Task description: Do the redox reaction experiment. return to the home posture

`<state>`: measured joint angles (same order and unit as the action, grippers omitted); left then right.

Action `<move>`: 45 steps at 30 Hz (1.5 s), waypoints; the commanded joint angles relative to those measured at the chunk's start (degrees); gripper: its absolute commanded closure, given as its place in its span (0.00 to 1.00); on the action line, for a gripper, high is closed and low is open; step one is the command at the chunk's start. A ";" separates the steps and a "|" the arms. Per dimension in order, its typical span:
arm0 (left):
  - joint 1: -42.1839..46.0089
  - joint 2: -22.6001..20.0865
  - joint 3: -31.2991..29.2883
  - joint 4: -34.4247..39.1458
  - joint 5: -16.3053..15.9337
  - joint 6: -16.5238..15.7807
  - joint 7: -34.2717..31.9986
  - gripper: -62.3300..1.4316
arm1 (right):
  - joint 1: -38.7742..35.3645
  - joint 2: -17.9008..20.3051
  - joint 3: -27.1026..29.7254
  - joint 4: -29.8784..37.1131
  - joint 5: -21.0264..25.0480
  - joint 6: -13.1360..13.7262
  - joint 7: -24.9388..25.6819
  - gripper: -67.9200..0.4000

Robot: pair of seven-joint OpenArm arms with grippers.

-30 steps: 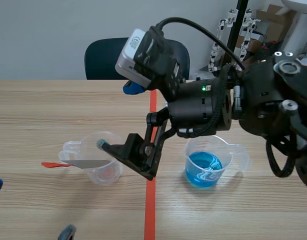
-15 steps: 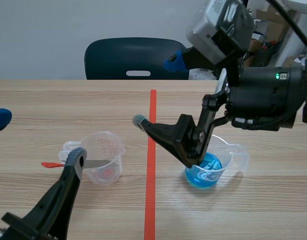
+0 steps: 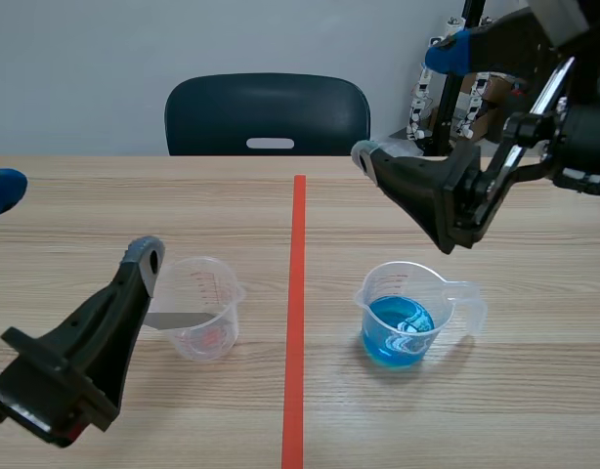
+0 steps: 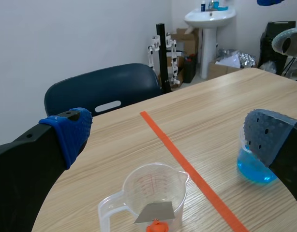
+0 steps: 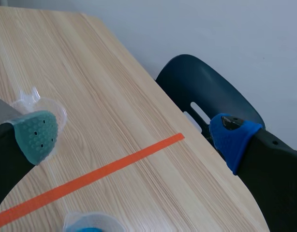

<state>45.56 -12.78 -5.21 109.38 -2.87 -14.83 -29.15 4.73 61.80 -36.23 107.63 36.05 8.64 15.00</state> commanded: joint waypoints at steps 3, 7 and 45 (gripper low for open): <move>0.55 -1.75 -0.04 0.61 -0.98 0.09 -1.97 0.00 | -0.26 0.44 1.46 0.70 0.13 -6.29 0.48 0.00; 0.59 -1.70 -0.04 0.61 -0.96 0.09 -1.86 0.00 | -3.96 0.42 6.23 0.70 -1.49 -8.24 0.72 0.00; 1.07 -1.70 -0.07 0.61 -0.76 0.26 -2.47 0.00 | -43.85 -21.66 44.96 10.88 -24.98 -6.88 6.19 0.00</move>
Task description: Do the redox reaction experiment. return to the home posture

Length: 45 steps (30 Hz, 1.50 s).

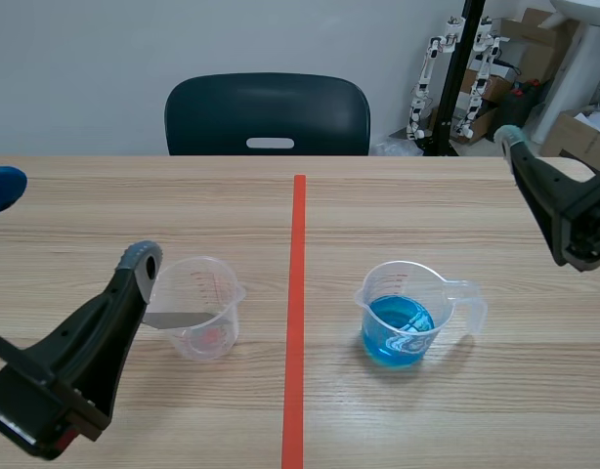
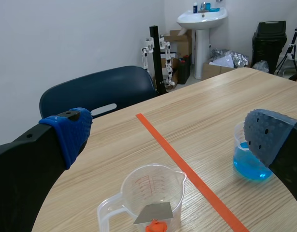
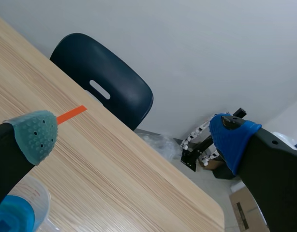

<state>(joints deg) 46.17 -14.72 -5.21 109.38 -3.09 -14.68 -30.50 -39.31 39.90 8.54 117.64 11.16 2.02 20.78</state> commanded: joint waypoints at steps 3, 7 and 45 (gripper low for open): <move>0.46 0.24 -0.07 0.61 -0.55 0.11 -1.16 0.00 | -0.76 -1.44 0.20 0.87 -2.51 -0.09 0.50 0.00; 0.46 0.24 -0.07 0.61 -0.55 0.11 -1.16 0.00 | -1.60 -3.08 0.28 0.87 -4.33 0.13 0.79 0.00; 0.46 0.24 -0.70 0.61 -0.55 0.13 -1.38 0.00 | -7.37 6.47 0.50 3.50 4.13 3.87 -1.84 0.00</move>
